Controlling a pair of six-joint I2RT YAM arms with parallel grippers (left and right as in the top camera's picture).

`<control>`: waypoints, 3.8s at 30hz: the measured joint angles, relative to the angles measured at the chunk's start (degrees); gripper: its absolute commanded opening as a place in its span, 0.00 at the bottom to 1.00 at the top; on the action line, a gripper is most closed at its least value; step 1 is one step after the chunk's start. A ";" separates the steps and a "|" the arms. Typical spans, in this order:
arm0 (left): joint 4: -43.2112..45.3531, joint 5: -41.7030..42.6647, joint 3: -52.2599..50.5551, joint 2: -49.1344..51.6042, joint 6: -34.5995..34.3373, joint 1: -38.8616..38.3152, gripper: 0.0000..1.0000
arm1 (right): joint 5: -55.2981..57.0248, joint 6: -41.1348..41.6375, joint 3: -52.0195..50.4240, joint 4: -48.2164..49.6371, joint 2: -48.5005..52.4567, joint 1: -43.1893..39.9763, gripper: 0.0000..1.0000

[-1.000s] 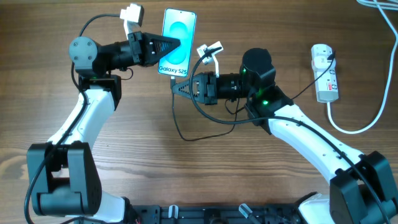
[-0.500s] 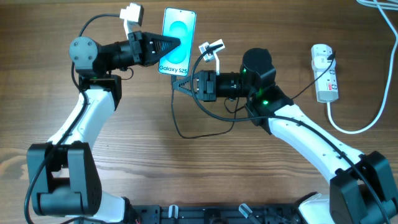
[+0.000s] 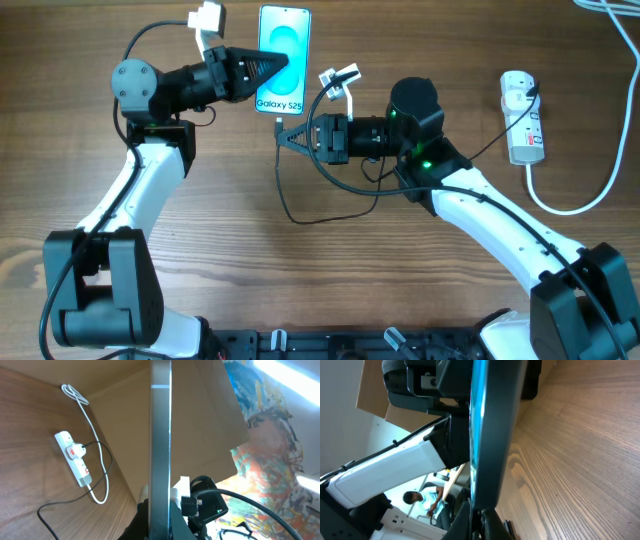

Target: Plug charger to phone and switch on socket

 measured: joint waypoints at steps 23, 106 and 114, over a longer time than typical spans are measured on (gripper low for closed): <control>0.00 2.19 0.00 0.00 0.76 0.00 0.04 | 0.00 0.00 0.00 0.02 0.00 0.00 0.04; -6.58 1.84 0.11 -0.02 -0.04 -0.92 0.04 | -1.29 0.50 -0.63 4.28 0.02 -4.87 0.93; -6.67 -0.35 0.11 0.00 0.22 -1.77 0.04 | -5.01 -1.03 -0.63 -1.49 0.02 -4.44 0.78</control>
